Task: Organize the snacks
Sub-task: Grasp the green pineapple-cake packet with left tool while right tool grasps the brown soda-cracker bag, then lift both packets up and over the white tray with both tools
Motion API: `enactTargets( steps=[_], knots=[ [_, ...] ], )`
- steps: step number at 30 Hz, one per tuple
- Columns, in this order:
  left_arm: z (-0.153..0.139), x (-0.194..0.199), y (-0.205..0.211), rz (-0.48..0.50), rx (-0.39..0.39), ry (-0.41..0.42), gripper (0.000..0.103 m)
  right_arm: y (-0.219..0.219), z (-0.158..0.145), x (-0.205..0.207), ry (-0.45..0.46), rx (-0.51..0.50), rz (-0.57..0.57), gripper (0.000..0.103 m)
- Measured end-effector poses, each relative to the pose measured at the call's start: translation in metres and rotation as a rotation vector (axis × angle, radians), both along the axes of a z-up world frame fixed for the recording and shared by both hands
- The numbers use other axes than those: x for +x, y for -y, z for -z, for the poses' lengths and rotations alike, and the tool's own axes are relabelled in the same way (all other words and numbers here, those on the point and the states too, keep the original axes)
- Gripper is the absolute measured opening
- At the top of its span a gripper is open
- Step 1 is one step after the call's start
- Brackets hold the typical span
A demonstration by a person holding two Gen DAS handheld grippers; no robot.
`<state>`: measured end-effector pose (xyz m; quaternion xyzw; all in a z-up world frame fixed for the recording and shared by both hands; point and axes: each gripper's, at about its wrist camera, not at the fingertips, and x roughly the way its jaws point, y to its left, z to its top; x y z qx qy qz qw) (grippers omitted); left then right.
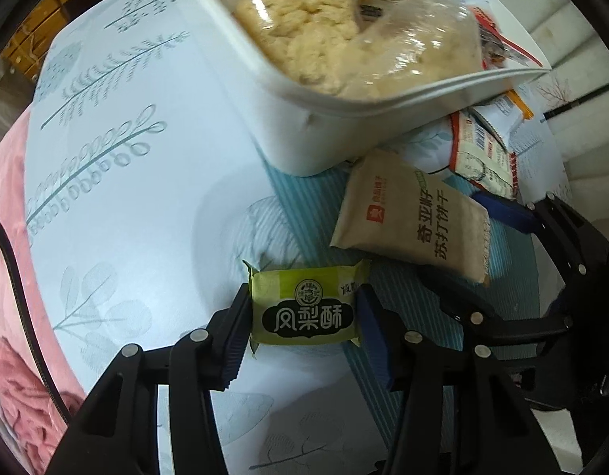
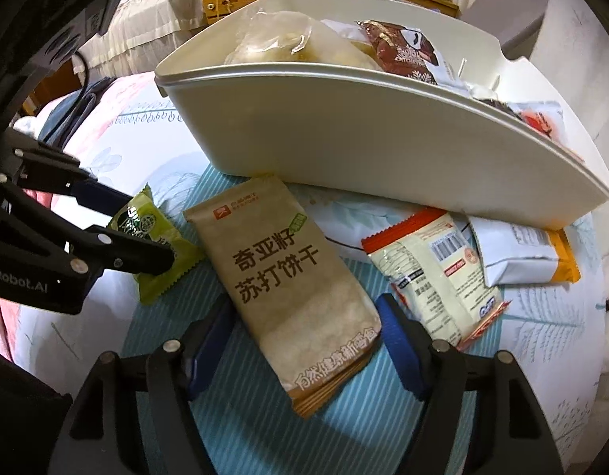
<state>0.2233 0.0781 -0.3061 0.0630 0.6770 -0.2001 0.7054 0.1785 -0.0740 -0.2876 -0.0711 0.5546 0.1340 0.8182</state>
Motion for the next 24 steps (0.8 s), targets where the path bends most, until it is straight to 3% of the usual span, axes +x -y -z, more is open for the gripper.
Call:
enactTargets(
  steps=[13,24],
  knots=[
    [-0.026,0.009,-0.040,-0.161,0.036,0.011,0.050,-0.003,-0.005,-0.015,-0.170,0.231,0.086,0.064],
    [-0.083,-0.006,-0.050,-0.232,-0.001,0.074,0.050,0.001,-0.044,-0.010,-0.133,0.292,0.030,0.064]
  ],
)
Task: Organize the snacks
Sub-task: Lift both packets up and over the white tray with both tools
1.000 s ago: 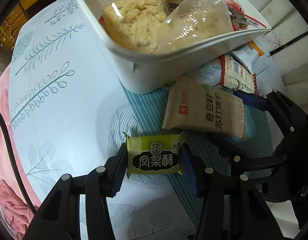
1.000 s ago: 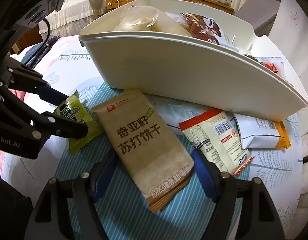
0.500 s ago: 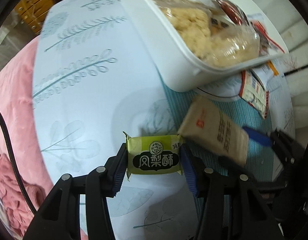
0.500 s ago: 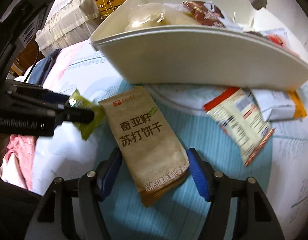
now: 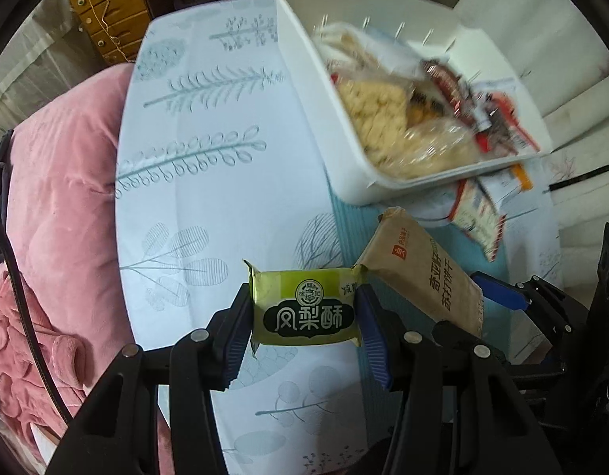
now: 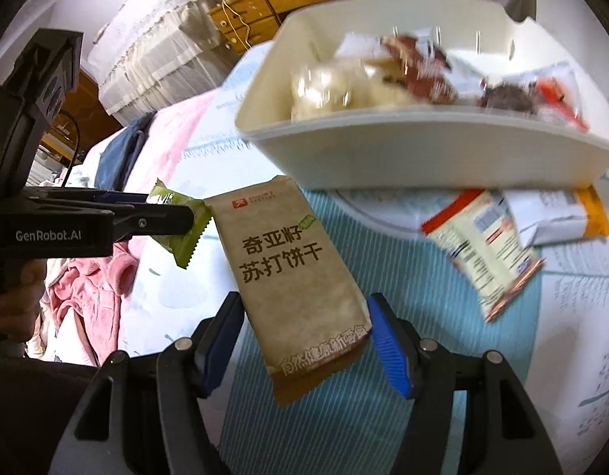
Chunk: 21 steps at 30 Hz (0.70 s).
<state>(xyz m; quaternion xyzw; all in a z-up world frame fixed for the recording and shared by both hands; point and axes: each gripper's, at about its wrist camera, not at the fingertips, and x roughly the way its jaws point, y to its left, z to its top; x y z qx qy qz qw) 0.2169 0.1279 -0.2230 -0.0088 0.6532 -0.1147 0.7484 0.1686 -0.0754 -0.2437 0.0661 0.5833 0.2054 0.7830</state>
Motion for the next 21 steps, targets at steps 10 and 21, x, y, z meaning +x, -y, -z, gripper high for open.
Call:
enactTargets(
  steps=[10,21],
  knots=[
    [-0.060,0.003,0.018,-0.058,-0.082,0.100,0.050,0.035,-0.056,0.011,0.128,0.071,0.037,0.059],
    [-0.093,0.028,0.049,-0.063,-0.128,0.193,0.050,0.071,-0.088,0.040,0.203,0.071,0.054,0.013]
  ],
)
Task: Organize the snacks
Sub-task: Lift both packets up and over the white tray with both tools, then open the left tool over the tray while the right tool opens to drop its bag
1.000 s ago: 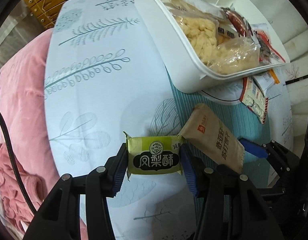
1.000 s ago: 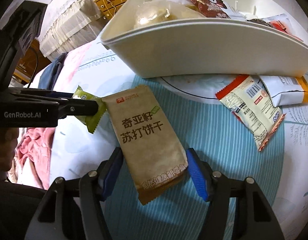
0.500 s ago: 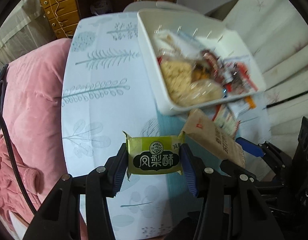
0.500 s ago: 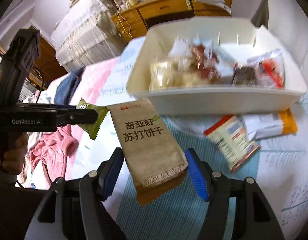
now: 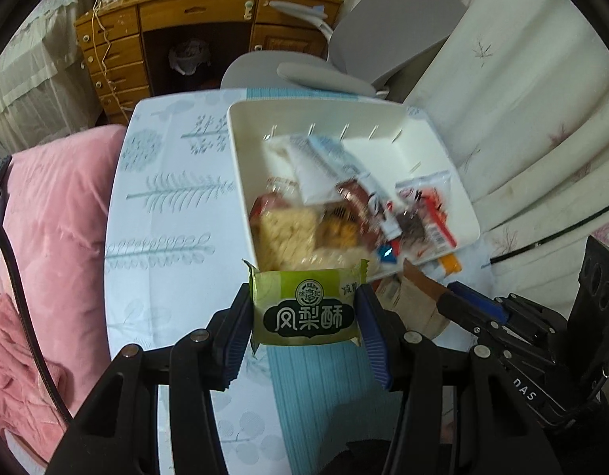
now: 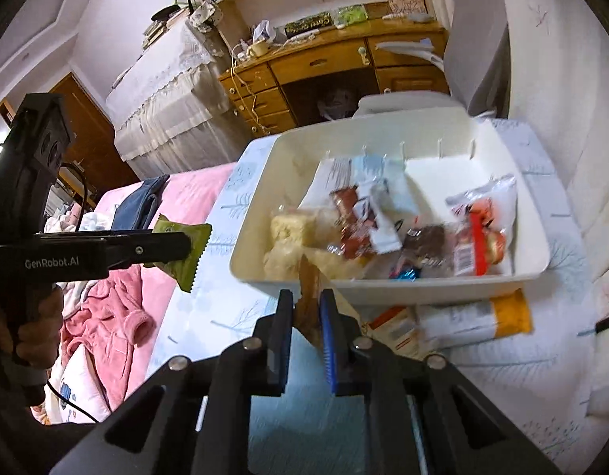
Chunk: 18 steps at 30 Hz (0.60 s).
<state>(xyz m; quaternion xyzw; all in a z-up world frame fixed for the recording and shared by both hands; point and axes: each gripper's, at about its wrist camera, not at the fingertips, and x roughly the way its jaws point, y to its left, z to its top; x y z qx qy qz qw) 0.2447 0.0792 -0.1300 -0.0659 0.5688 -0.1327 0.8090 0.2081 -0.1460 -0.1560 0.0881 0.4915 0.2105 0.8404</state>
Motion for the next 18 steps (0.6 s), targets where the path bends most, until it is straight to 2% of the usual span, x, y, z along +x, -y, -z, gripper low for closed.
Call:
enactTargets(
  steps=[18],
  knots=[
    [-0.011,0.058,0.029,-0.059,-0.012,0.086,0.050,0.042,-0.057,0.044,0.142,0.038,0.018,0.013]
  ],
)
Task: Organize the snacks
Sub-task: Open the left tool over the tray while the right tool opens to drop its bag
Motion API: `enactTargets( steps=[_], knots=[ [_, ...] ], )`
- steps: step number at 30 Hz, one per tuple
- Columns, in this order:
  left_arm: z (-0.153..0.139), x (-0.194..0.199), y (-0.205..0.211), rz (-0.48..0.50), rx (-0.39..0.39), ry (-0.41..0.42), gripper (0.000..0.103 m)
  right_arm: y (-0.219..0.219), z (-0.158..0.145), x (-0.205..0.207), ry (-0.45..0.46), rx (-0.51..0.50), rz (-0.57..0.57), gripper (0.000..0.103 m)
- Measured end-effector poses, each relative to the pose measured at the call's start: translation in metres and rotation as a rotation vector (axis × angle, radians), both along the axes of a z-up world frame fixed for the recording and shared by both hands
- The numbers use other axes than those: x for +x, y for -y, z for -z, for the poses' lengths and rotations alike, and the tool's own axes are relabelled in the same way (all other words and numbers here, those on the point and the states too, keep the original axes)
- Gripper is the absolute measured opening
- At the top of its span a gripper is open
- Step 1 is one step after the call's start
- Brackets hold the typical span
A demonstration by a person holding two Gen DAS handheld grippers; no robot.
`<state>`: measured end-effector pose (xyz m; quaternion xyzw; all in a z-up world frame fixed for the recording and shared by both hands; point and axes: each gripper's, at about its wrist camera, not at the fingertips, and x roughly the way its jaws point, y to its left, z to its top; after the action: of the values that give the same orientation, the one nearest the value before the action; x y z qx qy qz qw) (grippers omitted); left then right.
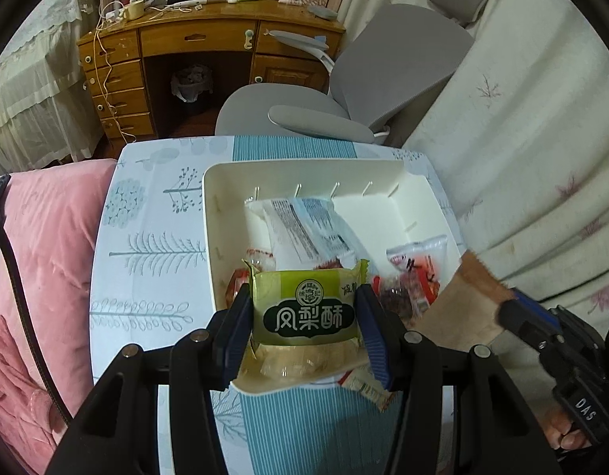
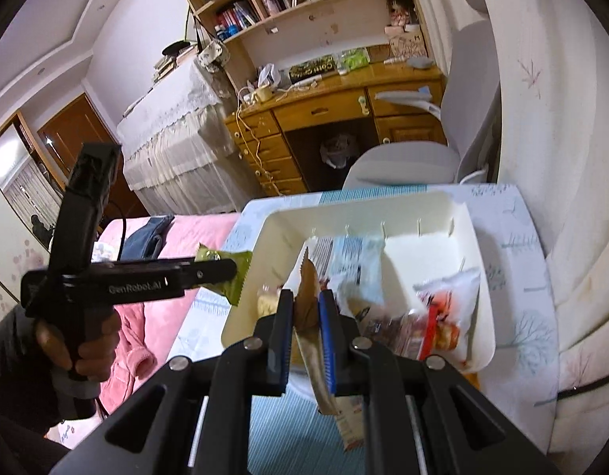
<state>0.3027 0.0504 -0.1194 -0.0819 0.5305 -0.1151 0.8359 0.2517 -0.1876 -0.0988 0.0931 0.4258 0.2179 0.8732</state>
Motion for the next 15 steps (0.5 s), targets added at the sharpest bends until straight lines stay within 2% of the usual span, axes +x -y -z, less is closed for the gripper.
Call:
enactTargets(
  steps=[5,8,10,12,14,15],
  knots=[
    [0.003,0.009,0.000,-0.010,-0.007,-0.003,0.050,0.006,-0.002,0.014,0.016,-0.018,0.019,0.013],
    [0.005,0.011,0.000,-0.021,0.004,-0.006,0.054,0.005,0.003,0.021,0.004,-0.057,0.034,0.016],
    [0.006,0.011,0.000,-0.022,0.002,-0.009,0.073,0.004,0.009,0.025,-0.025,-0.078,0.049,0.019],
    [0.006,0.010,-0.001,-0.011,-0.006,-0.010,0.075,0.004,0.013,0.027,-0.044,-0.083,0.069,0.028],
    [0.007,0.009,0.000,0.008,-0.009,-0.017,0.078,0.005,0.015,0.025,-0.054,-0.076,0.096,0.046],
    [0.007,0.007,0.000,0.021,-0.011,-0.018,0.079,0.006,0.015,0.024,-0.055,-0.070,0.111,0.050]
  ],
)
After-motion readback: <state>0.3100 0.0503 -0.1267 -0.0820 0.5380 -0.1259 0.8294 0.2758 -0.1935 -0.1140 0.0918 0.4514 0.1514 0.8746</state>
